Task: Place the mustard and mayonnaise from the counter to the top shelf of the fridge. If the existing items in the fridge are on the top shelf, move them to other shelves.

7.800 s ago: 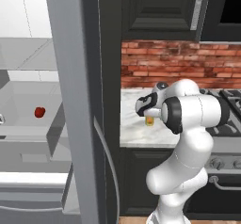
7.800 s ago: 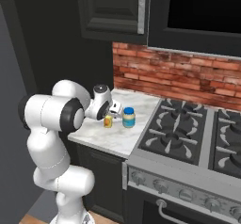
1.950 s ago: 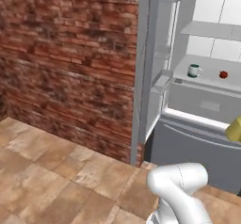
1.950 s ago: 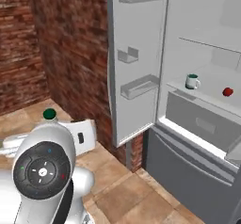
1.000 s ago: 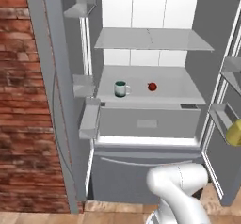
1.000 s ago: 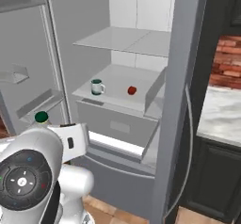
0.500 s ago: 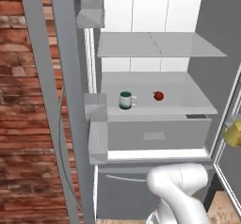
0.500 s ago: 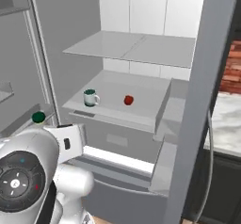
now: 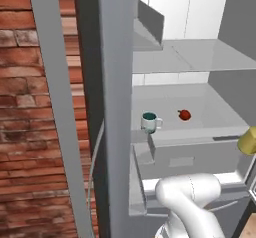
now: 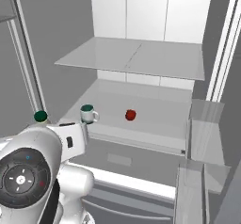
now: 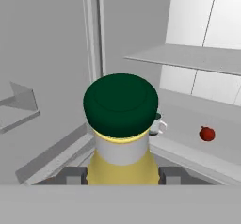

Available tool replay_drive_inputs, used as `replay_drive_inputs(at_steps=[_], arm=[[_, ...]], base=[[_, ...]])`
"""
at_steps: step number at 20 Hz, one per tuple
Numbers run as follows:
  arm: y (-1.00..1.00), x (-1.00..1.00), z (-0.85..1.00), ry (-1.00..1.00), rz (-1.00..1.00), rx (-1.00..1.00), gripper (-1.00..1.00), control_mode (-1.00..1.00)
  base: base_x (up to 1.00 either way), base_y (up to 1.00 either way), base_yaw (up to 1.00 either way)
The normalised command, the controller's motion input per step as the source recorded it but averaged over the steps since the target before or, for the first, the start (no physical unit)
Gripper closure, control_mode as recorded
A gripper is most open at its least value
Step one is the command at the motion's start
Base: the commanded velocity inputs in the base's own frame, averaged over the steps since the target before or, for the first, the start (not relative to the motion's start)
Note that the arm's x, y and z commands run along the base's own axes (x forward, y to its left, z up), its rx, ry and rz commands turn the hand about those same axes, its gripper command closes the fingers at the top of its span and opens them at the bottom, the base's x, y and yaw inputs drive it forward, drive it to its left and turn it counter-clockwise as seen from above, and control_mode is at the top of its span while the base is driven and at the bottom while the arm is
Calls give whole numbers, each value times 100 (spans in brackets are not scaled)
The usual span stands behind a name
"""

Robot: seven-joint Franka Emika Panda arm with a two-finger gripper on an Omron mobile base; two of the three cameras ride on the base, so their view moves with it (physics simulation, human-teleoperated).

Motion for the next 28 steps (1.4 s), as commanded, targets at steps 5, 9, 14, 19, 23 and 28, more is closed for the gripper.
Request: replay_drive_inputs(at_steps=[5,9,14,19,23,28], arm=[[4,13,5,0,-5,0,100,-100],[-1,82,40,1,-25,1,100,-100],[-10,87,59,0,-19,4,100,-100],[-11,89,45,0,-13,1,100,-100],[-2,90,47,4,-7,0,100,-100],[-1,63,8,5,0,0,100,-100]], base=[[41,39,-18],[0,0,0],[0,0,0],[0,0,0],[0,0,0],[0,0,0]])
